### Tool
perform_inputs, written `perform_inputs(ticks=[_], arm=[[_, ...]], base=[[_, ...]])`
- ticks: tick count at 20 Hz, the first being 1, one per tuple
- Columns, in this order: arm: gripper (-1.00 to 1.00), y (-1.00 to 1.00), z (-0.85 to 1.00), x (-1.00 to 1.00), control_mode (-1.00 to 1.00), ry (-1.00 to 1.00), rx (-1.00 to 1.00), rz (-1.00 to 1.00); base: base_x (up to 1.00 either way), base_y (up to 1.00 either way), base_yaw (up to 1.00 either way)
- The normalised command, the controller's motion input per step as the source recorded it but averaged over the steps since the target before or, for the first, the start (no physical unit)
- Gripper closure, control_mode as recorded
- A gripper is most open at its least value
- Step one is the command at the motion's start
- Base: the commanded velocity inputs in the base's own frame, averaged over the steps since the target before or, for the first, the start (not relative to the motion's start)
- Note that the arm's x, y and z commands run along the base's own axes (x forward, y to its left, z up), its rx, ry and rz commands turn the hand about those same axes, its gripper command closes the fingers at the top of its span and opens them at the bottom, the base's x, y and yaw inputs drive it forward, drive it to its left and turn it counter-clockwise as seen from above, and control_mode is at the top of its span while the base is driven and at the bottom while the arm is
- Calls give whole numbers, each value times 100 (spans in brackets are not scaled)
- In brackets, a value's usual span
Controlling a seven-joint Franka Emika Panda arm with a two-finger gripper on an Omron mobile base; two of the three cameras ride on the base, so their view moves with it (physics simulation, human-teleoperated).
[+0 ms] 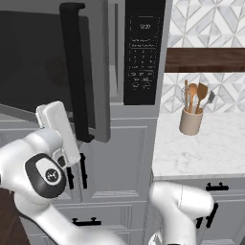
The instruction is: Open the microwave, place the bowl with waffle inside the microwave, then close the microwave door and turn it on.
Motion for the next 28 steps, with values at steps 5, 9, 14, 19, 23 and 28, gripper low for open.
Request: perform_inputs(ticks=[5, 9, 14, 19, 23, 28], arm=[[-100, -26, 31, 17, -100, 28, 25, 0], [-100, -62, 17, 40, -100, 20, 19, 4], [-100, -56, 0, 62, -100, 7, 15, 7], [-100, -22, 0, 81, -100, 0, 15, 7], [-100, 0, 0, 84, -100, 0, 17, 7], [-100, 8, 0, 68, -100, 0, 13, 3]], base=[[0, 0, 0], [0, 0, 0], [0, 0, 0], [0, 0, 0], [0, 0, 0], [0, 0, 0]])
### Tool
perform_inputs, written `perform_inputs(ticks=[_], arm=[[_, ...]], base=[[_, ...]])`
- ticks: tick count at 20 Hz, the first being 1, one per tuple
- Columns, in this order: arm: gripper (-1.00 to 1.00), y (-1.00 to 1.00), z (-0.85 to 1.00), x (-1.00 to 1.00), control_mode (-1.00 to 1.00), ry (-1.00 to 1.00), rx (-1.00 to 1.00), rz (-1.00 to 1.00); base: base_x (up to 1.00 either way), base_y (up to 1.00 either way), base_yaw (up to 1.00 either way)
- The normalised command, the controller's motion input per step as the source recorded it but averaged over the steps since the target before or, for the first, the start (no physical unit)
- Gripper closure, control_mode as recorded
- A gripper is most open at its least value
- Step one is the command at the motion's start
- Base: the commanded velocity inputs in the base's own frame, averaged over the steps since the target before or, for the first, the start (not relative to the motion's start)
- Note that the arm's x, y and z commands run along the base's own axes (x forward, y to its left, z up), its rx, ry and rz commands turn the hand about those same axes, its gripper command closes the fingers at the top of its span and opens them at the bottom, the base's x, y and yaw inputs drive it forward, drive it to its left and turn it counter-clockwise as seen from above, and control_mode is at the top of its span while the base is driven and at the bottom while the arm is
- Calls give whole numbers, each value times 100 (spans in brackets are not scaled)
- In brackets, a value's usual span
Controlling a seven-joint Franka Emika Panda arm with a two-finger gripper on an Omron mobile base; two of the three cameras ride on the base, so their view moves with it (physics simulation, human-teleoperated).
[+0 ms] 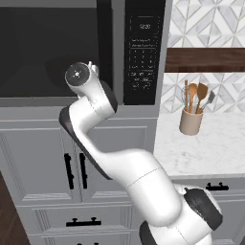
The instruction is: Open the microwave, place the bowl with waffle inside the microwave, then close the microwave door and turn it on.
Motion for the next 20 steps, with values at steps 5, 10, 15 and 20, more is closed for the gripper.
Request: perform_inputs(ticks=[5, 10, 15, 20], arm=[[-100, 34, -2, 47, -100, 0, 9, 4], [-100, 70, -25, 3, -100, 0, 4, 8], [-100, 86, -10, -5, -100, 0, 0, 3], [-100, -13, 28, -94, -100, -6, 6, 0]], base=[[0, 0, 0], [0, 0, 0], [0, 0, 0], [0, 0, 0]])
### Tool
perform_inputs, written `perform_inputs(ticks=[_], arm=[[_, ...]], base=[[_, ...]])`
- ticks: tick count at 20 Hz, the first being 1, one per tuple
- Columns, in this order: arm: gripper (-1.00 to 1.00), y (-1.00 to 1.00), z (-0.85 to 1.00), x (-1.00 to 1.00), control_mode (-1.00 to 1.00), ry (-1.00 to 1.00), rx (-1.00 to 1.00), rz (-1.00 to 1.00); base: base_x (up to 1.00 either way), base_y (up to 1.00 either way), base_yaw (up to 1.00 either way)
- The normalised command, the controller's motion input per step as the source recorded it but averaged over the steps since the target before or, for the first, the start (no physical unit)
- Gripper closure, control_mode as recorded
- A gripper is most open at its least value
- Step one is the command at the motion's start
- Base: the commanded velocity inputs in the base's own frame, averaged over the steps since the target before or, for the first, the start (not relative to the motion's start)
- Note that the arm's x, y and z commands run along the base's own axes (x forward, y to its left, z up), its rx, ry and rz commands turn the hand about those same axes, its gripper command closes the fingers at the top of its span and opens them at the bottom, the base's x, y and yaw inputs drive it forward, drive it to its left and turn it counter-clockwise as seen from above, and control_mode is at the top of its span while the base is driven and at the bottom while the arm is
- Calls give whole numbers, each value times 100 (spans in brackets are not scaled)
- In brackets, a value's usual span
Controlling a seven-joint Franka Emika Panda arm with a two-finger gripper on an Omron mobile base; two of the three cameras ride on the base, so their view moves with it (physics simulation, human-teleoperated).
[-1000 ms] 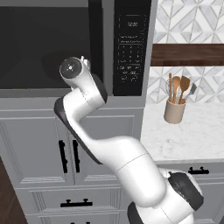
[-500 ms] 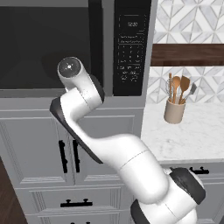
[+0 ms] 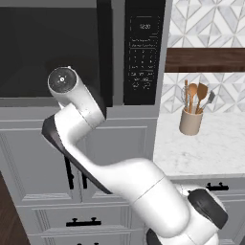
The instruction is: Open the microwave, place the bowl with waffle inside the microwave, then close the microwave door and turn it on.
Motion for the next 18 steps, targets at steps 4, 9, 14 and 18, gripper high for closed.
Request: perform_inputs(ticks=[4, 9, 14, 18], arm=[[-100, -48, 35, -100, -100, -7, 12, 0], [-100, -80, 3, -82, -100, -5, 6, 0], [-100, -100, 0, -53, -100, -1, 20, 4], [-100, -100, -6, -48, -100, 0, 23, 7]], base=[[0, 0, 0], [0, 0, 0], [0, 0, 0], [0, 0, 0]])
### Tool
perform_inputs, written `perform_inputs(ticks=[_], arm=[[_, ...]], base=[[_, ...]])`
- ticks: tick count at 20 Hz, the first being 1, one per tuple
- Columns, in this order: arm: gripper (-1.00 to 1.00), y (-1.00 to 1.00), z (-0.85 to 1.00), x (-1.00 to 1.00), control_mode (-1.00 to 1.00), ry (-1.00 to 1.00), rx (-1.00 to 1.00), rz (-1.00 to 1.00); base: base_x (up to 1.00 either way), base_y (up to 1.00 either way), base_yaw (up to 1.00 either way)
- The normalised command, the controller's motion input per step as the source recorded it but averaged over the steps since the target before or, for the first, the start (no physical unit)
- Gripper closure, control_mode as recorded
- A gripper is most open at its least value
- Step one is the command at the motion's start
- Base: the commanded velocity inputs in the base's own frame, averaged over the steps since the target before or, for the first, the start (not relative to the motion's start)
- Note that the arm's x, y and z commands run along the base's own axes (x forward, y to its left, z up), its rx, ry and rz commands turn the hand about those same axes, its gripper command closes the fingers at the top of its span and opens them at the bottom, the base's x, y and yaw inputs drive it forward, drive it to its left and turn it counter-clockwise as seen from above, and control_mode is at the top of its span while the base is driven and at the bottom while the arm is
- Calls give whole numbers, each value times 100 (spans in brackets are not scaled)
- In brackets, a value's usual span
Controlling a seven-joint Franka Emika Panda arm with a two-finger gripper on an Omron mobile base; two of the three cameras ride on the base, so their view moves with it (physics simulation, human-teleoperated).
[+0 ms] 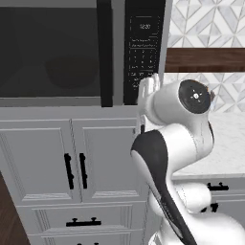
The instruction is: Open the microwave, place the bowl with waffle inside the microwave, then close the microwave door and turn it on.
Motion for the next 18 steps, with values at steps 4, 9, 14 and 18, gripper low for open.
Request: perform_inputs(ticks=[4, 9, 14, 18], arm=[[-100, -82, -16, -2, -100, 10, 19, 1], [-100, -63, 0, 19, -100, 2, 30, 6], [-100, -2, -5, 32, -100, -3, 34, 6], [-100, 24, 0, 15, -100, -11, 24, 0]], base=[[0, 0, 0], [0, 0, 0], [0, 0, 0], [0, 0, 0]])
